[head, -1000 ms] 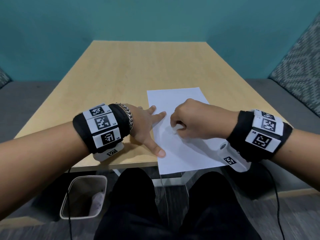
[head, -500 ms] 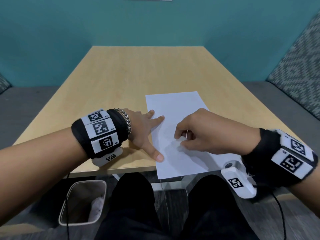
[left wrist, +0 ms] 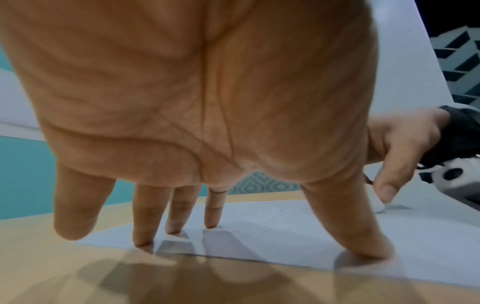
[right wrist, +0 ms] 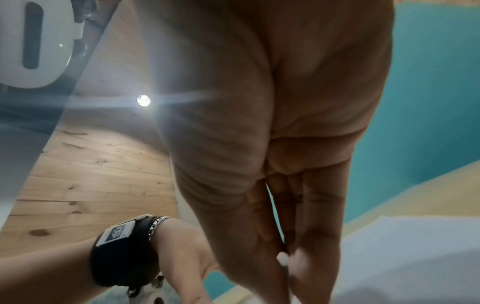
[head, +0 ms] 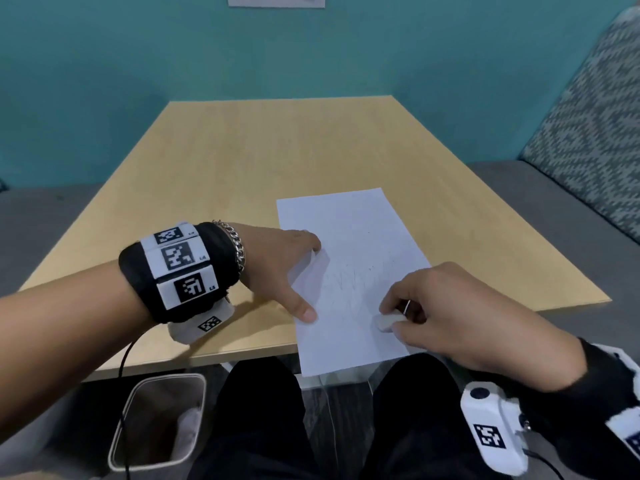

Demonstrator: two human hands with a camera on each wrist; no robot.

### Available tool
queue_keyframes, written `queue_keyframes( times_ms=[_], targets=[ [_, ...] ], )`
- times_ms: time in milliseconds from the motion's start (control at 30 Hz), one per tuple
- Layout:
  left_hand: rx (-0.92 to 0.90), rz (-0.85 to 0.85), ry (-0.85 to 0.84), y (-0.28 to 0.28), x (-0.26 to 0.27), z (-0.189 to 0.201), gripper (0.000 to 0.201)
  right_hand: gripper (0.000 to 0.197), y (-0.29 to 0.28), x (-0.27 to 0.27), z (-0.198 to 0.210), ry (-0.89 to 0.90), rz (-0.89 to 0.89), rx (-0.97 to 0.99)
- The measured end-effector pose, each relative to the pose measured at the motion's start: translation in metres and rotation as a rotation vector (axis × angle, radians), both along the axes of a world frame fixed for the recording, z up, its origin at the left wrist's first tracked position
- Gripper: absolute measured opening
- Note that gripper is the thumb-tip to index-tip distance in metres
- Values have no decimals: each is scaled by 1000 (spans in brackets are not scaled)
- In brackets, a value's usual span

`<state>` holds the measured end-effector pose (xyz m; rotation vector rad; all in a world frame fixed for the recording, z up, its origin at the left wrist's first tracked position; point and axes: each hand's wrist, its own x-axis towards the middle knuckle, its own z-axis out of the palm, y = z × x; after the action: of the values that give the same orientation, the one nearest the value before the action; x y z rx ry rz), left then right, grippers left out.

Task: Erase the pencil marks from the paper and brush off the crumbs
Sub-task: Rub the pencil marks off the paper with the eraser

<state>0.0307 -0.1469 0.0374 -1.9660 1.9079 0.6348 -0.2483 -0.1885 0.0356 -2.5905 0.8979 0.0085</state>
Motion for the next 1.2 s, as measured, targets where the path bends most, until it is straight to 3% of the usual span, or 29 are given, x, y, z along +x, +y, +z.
queue_keyframes(
  times_ms=[133,400,600,767,900,1067,1200],
  targets=[
    [-50,-26,-15,1,0,-8,121,24,-13,21,17,-33,120,-59],
    [21,-2,-46,-1,-1,-5,136,23,-48,86,5,-6,205,-152],
    [4,-5,-64,1,-5,-5,130,20,-38,88,2,51,313,-130],
    [11,6,-53,1,-3,-5,134,15,-47,92,5,29,236,-181],
    [4,-5,-63,1,-5,-4,124,19,-31,92,4,60,330,-152],
    [21,-2,-65,0,-3,-6,135,14,-45,96,6,51,245,-215],
    [25,-9,-59,0,-1,-8,126,19,-29,94,2,68,347,-186]
  ],
)
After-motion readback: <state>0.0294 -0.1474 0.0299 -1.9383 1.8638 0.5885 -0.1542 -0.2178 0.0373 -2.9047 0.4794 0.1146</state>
